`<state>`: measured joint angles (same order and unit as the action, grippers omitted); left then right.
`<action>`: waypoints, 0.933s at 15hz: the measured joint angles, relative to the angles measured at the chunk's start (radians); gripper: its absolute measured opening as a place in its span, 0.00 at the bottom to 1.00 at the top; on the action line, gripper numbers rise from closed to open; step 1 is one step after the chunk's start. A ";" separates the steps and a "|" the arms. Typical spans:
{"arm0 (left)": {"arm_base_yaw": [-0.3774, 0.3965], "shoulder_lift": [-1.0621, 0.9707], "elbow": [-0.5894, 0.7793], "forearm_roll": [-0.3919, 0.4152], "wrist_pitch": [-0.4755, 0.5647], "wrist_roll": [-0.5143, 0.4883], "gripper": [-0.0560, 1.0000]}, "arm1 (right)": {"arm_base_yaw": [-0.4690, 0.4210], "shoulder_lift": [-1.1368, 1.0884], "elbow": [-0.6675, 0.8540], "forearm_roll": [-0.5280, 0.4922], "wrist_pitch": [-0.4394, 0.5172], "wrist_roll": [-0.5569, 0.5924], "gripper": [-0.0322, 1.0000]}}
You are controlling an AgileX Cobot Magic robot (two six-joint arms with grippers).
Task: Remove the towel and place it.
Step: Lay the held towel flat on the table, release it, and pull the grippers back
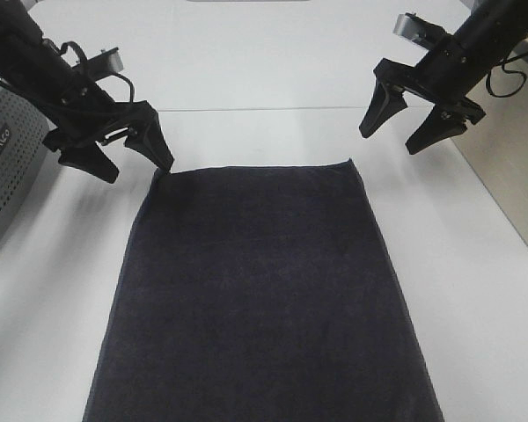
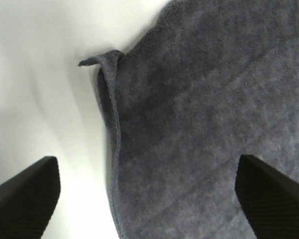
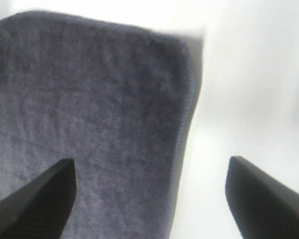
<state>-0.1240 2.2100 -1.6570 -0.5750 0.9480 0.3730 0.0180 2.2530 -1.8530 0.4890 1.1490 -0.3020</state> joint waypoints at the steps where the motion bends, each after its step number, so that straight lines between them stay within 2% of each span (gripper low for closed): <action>1: 0.000 0.032 -0.014 -0.007 -0.016 0.010 0.90 | -0.012 0.036 -0.044 0.000 0.013 -0.001 0.81; 6: 0.000 0.117 -0.031 -0.056 -0.104 0.044 0.90 | -0.015 0.190 -0.170 0.035 0.039 -0.043 0.81; 14: 0.008 0.139 -0.038 -0.101 -0.144 0.073 0.90 | -0.015 0.269 -0.188 0.094 -0.044 -0.079 0.81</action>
<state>-0.1160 2.3490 -1.6950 -0.6760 0.8040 0.4460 0.0030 2.5220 -2.0410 0.5830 1.1050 -0.3810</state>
